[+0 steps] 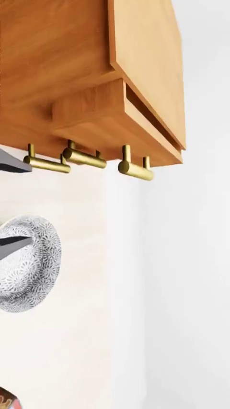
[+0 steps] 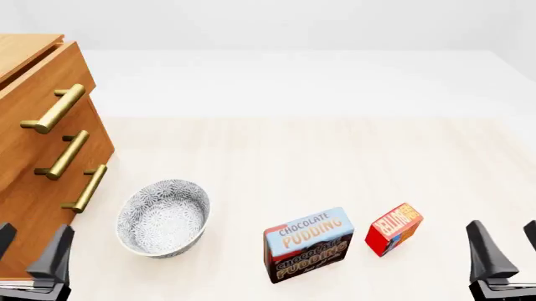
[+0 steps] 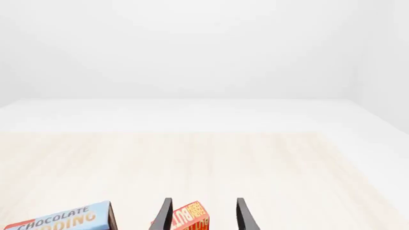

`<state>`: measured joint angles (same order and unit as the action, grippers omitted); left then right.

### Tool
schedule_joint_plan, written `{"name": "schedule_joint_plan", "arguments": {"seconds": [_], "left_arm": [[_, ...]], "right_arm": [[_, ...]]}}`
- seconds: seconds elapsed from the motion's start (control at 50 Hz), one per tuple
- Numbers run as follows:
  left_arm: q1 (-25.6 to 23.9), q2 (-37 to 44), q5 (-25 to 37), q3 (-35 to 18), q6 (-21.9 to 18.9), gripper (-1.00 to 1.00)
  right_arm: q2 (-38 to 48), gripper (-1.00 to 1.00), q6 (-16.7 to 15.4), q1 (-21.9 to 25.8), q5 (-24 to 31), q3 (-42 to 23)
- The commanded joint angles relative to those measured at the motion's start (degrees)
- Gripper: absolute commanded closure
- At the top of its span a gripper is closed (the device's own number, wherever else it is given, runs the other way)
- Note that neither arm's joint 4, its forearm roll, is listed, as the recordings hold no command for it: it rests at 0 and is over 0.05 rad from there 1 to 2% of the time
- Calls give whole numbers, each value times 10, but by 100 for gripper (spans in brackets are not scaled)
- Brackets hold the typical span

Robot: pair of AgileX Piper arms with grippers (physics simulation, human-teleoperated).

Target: Put the butter at the back in the top drawer of the cabinet and close it.

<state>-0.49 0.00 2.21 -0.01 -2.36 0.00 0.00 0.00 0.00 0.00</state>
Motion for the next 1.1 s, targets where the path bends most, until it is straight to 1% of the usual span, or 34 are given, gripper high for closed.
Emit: {"name": "schedule_joint_plan", "arguments": {"seconds": [0.02, 0.34, 0.38, 0.42, 0.44, 0.56, 0.66, 0.68, 0.72, 0.86, 0.96, 1.0, 1.04, 1.06, 1.1], "left_arm": [[-7, 0, 34, 0, -37, -100], [-6, 0, 35, 0, -38, -100], [-6, 0, 35, 0, -43, -100], [-8, 0, 34, 0, -59, -100], [-7, 0, 32, 0, -76, -100], [-11, 0, 30, 0, -97, -100], [-18, 0, 33, 0, -128, -100], [-19, 0, 32, 0, -141, -100], [-20, 0, 30, 0, -145, -100], [-33, 0, 26, 0, -210, -100], [-37, 0, 25, 0, -241, -100], [-40, 0, 26, 0, -247, -100], [-47, 0, 31, 0, -269, -100], [-49, 0, 35, 0, -268, -100], [-54, 0, 39, 0, -286, -100]], "right_arm": [[0, -100, 0, 0, 0, 0], [0, -100, 0, 0, 0, 0], [0, -100, 0, 0, 0, 0], [0, -100, 0, 0, 0, 0], [0, -100, 0, 0, 0, 0], [0, -100, 0, 0, 0, 0], [0, -100, 0, 0, 0, 0], [0, -100, 0, 0, 0, 0], [0, -100, 0, 0, 0, 0], [0, -100, 0, 0, 0, 0], [0, -100, 0, 0, 0, 0], [0, -100, 0, 0, 0, 0], [0, -100, 0, 0, 0, 0], [0, -100, 0, 0, 0, 0], [0, -100, 0, 0, 0, 0]]}}
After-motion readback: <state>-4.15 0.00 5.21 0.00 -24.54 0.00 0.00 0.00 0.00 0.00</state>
